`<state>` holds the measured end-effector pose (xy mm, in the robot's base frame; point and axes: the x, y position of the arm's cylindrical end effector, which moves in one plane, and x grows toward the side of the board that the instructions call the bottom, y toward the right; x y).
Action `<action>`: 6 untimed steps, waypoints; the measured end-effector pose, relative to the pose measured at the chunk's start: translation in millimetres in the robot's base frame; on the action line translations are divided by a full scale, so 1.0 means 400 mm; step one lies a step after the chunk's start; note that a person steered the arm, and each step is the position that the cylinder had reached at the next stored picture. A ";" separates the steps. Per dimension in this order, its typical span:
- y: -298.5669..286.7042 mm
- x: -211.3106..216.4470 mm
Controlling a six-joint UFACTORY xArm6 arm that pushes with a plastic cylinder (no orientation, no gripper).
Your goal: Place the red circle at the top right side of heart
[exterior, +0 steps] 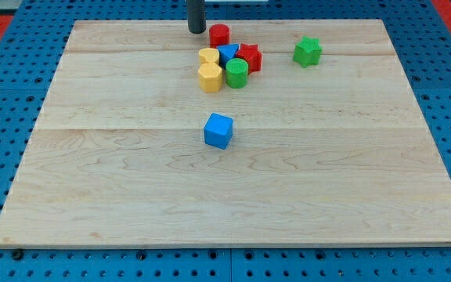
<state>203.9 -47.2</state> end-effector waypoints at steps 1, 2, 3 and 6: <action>0.089 -0.018; 0.103 0.028; 0.080 0.101; 0.083 0.072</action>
